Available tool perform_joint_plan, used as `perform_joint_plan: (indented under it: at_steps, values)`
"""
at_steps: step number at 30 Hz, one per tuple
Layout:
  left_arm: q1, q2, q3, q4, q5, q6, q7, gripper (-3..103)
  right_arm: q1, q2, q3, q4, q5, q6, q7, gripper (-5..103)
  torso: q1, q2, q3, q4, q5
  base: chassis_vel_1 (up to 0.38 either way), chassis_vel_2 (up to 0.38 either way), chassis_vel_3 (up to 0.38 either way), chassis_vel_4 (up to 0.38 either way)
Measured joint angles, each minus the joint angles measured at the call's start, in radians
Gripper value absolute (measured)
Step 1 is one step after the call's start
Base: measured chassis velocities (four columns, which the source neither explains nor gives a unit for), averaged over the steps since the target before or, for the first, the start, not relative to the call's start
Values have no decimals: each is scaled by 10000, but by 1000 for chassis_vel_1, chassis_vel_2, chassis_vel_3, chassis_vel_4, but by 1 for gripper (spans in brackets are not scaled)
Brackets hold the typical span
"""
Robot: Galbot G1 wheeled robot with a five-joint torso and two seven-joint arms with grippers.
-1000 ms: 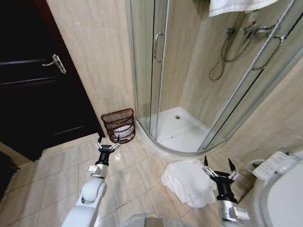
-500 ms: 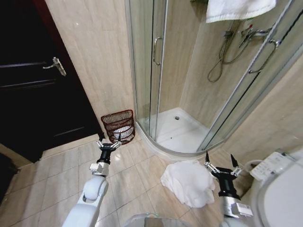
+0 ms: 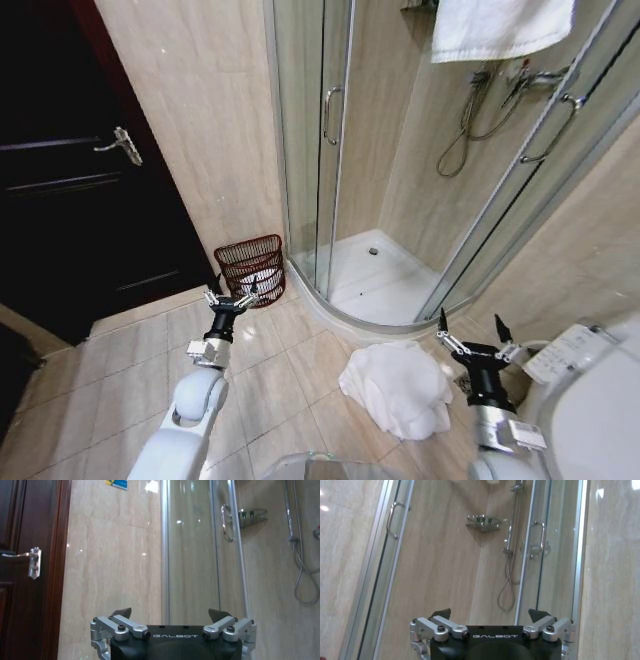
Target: Discard the used towel into the hamper.
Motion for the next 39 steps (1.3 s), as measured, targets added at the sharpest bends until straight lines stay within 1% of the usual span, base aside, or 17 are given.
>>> perform_joint_plan:
  at_steps: [3,9,11,13,18,21,23,24,25,26,27,28,29,32,34,38,39]
  values:
    - [5,-152,11,-162,98,130,39,100,177,0,19,188,68,-242,-8,100,79,176,102,0,-2,0,0,0,0]
    - [350,-278,-28,-637,129,344,35,100,237,0,56,209,0,-227,92,100,166,393,234,0,1,0,0,0,0]
    - [505,-359,-47,-844,142,390,29,100,184,0,84,324,1,-241,31,100,205,492,289,0,1,0,0,0,0]
    - [681,-430,-24,-1098,144,467,27,100,74,0,190,499,66,-406,-143,100,259,618,358,1,-1,0,0,0,0]
    - [824,-401,11,-1412,58,655,57,100,-60,0,265,662,243,-630,-226,100,331,789,462,0,0,0,0,0,0]
    - [903,-216,-33,-1856,-312,1139,266,100,-130,0,336,943,347,-1160,-586,100,416,982,570,-1,0,0,0,0,0]
    - [903,-200,-33,-1904,-349,1203,293,100,-129,0,333,971,355,-1207,-625,100,425,1003,582,0,0,0,0,0,0]
    - [888,-166,-19,-2039,-421,1470,344,100,-101,0,302,1051,376,-1345,-704,100,457,1080,627,0,0,0,0,0,0]
    - [852,-164,41,-2139,-427,1795,348,100,-43,0,277,1114,376,-1470,-786,100,489,1155,670,0,-1,0,0,0,0]
    - [833,-165,95,-2179,-427,1977,341,100,-1,0,267,1139,375,-1542,-831,100,507,1198,693,0,-1,0,0,0,0]
    - [833,-165,95,-2179,-427,1977,341,100,-1,0,267,1139,375,-1542,-831,100,507,1198,693,0,-1,0,0,0,0]
    - [801,-171,239,-2225,-386,2279,308,100,74,0,255,1178,378,-1680,-878,100,544,1281,738,0,0,0,0,0,0]
    - [781,-180,341,-2237,-308,2437,267,100,98,0,250,1190,397,-1748,-886,100,569,1332,766,0,-1,0,0,0,0]
    - [748,-189,468,-2248,-215,2610,226,100,96,0,244,1214,439,-1791,-893,100,610,1415,809,0,0,0,0,0,0]
    - [655,-183,528,-2249,-45,2821,280,100,-25,0,239,1260,475,-1790,-961,100,675,1561,892,0,0,0,0,0,0]
    - [491,-124,300,-2088,283,2770,354,100,-160,0,238,1342,489,-1687,-958,100,750,1739,991,-1,0,0,0,0,0]
    - [406,-116,53,-1784,538,2422,413,100,-200,0,224,1393,470,-1658,-946,100,788,1829,1043,0,-1,0,0,0,0]
